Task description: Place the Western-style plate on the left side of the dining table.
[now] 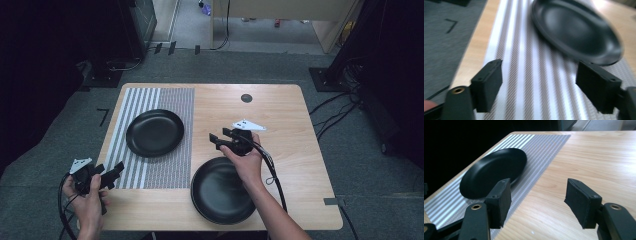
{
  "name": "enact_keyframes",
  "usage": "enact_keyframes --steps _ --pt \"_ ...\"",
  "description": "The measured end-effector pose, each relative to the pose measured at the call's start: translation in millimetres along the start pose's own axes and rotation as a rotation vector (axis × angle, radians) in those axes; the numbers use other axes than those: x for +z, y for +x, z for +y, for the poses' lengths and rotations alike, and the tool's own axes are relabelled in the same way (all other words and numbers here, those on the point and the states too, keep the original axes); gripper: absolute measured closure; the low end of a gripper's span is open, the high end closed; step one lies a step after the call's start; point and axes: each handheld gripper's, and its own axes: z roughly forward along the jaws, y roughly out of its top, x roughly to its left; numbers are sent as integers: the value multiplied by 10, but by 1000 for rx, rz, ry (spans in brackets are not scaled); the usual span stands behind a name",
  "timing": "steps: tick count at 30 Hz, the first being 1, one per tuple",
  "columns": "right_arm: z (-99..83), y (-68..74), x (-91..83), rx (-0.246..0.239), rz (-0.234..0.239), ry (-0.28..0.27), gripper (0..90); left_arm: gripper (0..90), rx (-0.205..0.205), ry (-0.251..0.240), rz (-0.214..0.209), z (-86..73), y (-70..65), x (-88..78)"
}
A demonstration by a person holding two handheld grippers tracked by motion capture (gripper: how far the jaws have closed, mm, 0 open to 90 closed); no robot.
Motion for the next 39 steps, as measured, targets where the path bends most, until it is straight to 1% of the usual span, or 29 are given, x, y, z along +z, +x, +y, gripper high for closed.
enact_keyframes --steps 2,3,4,6,9,10,12,14,16,19,21,22,24,27,28,29,31,33,34,37,39 --pt "-37 -28 -86 -8 -8 -4 375 211 -9 4 -40 -61 45 -13" --pt "-59 -45 -126 -12 -13 -3 374 211 -11 10 -44 -82 67 -19" --pt "-81 -61 -167 -15 -18 1 371 215 -15 13 -41 -100 81 -21" --pt "-126 -102 -248 -15 -26 -1 369 211 -1 19 -24 -128 89 -29" --pt "-192 -176 -376 -3 -39 -7 367 180 19 24 28 -166 86 -42" --pt "-212 -201 -418 1 -44 -10 366 173 25 29 38 -176 86 -41" --pt "-251 -246 -498 17 -52 -13 365 173 24 36 20 -199 90 -38" --pt "-283 -283 -569 18 -63 -14 364 165 40 50 17 -229 73 -25" --pt "-312 -321 -641 25 -70 -21 362 164 54 67 -3 -257 62 -16" --pt "-369 -379 -754 29 -87 -25 359 154 79 77 3 -292 39 -13" --pt "-419 -426 -822 34 -97 -29 359 153 102 77 32 -310 33 -15" --pt "-449 -449 -855 42 -101 -29 358 154 111 82 36 -316 34 -17" --pt "-512 -498 -921 56 -108 -27 356 154 111 84 39 -328 41 -20" --pt "-609 -570 -1022 64 -126 -27 356 155 126 103 38 -359 47 -4" --pt "-638 -594 -1059 69 -132 -28 356 154 137 108 43 -373 45 1" --pt "-666 -619 -1098 76 -137 -30 356 155 148 108 47 -380 40 -1" --pt "-719 -676 -1179 86 -154 -36 356 155 153 107 51 -386 36 0" --pt "-771 -738 -1258 99 -172 -40 356 155 177 102 58 -404 24 3" --pt "-796 -769 -1296 107 -182 -41 355 155 194 99 70 -420 7 8" --pt "-874 -866 -1404 116 -210 -43 354 154 261 84 123 -484 -63 33" --pt "-931 -927 -1474 132 -226 -45 354 145 259 71 128 -501 -69 35"
